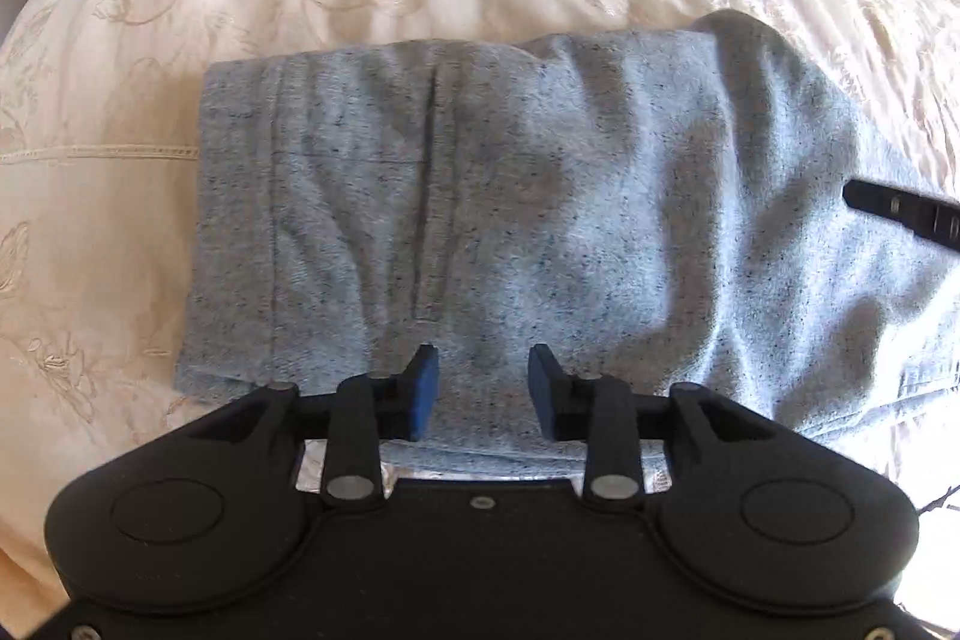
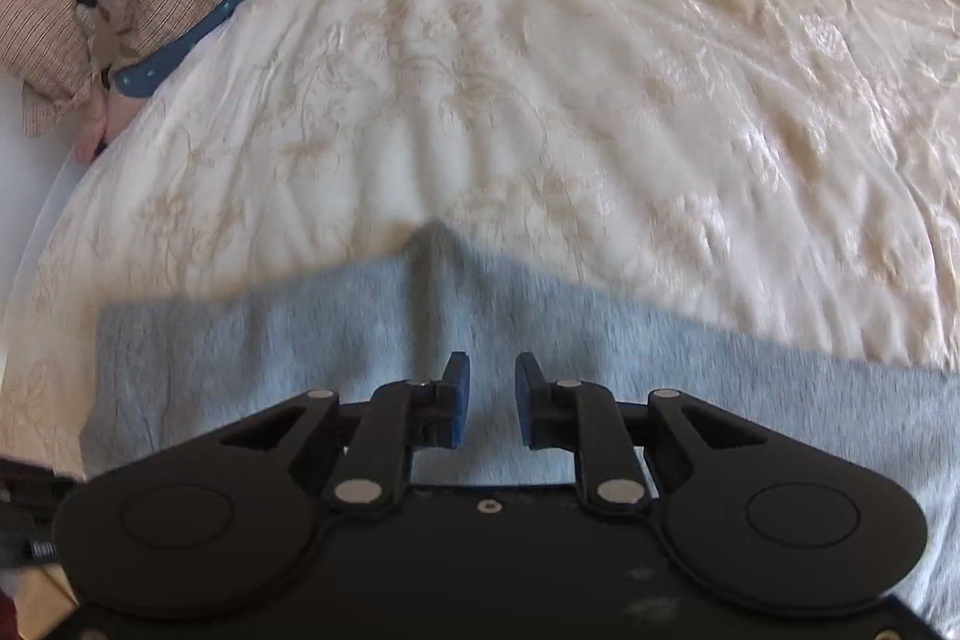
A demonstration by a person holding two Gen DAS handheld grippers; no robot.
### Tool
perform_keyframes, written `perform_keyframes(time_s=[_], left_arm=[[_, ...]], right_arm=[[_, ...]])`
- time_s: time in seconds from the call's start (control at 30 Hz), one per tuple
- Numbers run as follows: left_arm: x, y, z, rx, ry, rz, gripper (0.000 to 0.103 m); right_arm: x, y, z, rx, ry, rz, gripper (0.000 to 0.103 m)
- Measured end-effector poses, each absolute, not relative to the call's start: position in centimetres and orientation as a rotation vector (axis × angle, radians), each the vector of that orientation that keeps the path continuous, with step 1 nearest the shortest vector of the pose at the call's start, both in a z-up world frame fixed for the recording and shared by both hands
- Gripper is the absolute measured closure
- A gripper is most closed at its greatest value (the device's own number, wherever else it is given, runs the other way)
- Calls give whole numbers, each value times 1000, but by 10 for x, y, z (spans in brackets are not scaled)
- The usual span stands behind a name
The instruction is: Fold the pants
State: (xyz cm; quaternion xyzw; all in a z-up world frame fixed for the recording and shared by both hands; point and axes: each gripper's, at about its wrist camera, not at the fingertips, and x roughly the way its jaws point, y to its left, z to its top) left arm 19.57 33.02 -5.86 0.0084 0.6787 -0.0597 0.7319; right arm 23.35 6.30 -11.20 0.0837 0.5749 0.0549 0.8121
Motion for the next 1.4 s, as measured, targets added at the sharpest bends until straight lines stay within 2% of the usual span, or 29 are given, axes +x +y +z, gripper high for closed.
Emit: perform_keyframes(time_s=[0.2,0.4,0.5,0.6,0.67,0.77,0.87,1.0,1.17,1.4], left_arm=[[181,307,-94,75,1593,-128,59],[175,304,-81,62,1577,-100,62],[172,295,-61,47,1505,-125,62],[169,286,-49,11,1434,-169,61],[167,277,-53,8,1427,-210,58],[160,269,-81,62,1527,-206,56],[151,280,-93,11,1532,-200,54],[152,289,-92,-41,1551,-200,54],[155,291,-90,-28,1547,-200,54],[141,285,-89,-24,1519,-207,54]], right_arm=[[153,66,-151,133,1430,137,83],[127,63,-124,156,1351,141,83],[126,57,-105,182,1261,118,83],[131,53,-106,186,1248,85,83],[128,52,-116,186,1275,73,82],[133,48,-149,216,1393,67,82],[130,46,-141,217,1375,86,84],[152,35,-110,234,1261,114,84],[222,24,-89,267,1159,126,80],[311,48,-97,199,1145,179,73]])
